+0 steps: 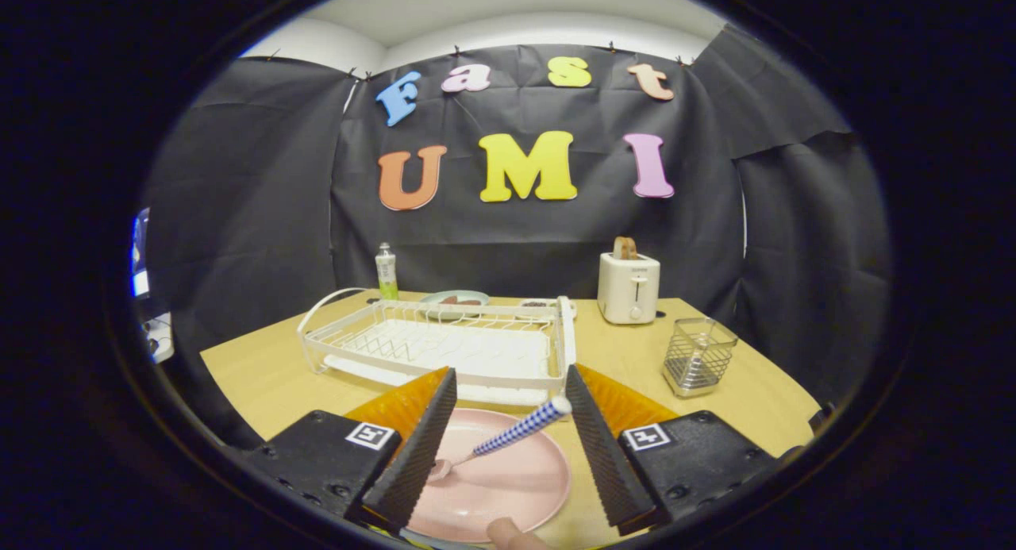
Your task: Take the plate from the dish rack, then take the spoon from the basket and place it into the plate.
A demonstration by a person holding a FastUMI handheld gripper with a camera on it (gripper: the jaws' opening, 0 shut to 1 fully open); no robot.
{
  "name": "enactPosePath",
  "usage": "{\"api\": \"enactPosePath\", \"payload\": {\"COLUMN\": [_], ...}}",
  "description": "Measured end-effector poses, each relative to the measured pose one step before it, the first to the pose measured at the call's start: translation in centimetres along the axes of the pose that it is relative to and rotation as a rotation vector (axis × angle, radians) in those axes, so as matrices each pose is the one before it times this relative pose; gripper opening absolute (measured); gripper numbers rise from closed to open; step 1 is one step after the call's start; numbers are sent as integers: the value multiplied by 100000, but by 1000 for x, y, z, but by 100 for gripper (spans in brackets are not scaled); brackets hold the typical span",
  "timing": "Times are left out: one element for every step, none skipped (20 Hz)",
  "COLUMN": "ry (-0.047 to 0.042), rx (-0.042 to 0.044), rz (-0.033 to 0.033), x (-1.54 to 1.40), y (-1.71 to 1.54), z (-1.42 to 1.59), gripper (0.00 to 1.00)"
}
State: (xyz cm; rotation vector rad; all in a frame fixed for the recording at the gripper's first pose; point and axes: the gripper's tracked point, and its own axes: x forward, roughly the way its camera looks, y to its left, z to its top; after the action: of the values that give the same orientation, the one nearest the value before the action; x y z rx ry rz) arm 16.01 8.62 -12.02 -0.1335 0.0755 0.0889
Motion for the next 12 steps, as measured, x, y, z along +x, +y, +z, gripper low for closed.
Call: {"api": "enactPosePath", "payload": {"ry": [-833,-929,-885,-781,-38,-313,-340,-790,-492,-23,346,72], "rx": [185,256,26,-140,-377,197,898,1159,1221,753,89,547], "rz": [-1128,-1325,-1514,-1567,-1921,-1664,-966,635,153,-849,-1093,-948], "x": [-559,-634,-667,-737,-735,-993,-864,-962,-999,-934,-928,-953], "y": [-832,-822,-996,-952,-1112,-1100,-858,-562,-658,-1134,-1021,-937], "z": [506,585,658,642,567,644,605,693,753,419,412,433], "gripper": [94,95,95,95,95,95,95,98,100,100,100,100]}}
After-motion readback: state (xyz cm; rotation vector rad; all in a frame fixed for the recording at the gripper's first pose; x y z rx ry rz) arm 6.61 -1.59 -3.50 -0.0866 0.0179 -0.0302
